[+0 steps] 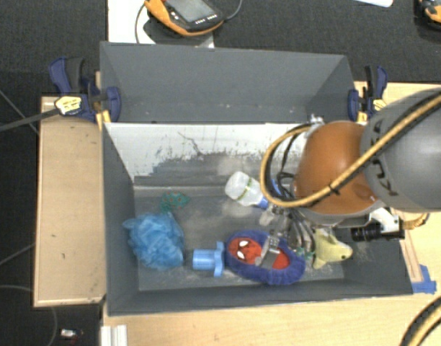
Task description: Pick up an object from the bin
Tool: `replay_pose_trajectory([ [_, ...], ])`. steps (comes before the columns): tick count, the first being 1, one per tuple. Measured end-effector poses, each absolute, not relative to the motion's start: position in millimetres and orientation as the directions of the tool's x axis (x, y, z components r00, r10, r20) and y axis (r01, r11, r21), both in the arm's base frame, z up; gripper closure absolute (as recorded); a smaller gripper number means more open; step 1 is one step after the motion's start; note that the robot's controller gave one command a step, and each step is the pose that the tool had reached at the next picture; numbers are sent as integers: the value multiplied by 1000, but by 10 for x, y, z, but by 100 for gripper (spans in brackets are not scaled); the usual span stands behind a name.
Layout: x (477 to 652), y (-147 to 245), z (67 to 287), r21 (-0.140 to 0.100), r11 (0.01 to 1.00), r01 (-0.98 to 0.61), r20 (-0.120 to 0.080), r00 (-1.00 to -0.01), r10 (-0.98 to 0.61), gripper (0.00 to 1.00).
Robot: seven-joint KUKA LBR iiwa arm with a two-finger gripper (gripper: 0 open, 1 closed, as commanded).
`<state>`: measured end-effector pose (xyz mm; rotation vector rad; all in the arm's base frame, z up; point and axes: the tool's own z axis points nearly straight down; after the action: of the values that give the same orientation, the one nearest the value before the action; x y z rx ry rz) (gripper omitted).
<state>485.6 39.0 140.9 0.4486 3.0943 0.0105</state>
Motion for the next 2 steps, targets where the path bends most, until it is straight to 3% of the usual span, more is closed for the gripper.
replay_pose_trajectory([
  [1,4830,375,1096,4,997,72,-13,-997,72,0],
  [2,4811,458,1122,6,996,94,-17,-995,95,0],
])
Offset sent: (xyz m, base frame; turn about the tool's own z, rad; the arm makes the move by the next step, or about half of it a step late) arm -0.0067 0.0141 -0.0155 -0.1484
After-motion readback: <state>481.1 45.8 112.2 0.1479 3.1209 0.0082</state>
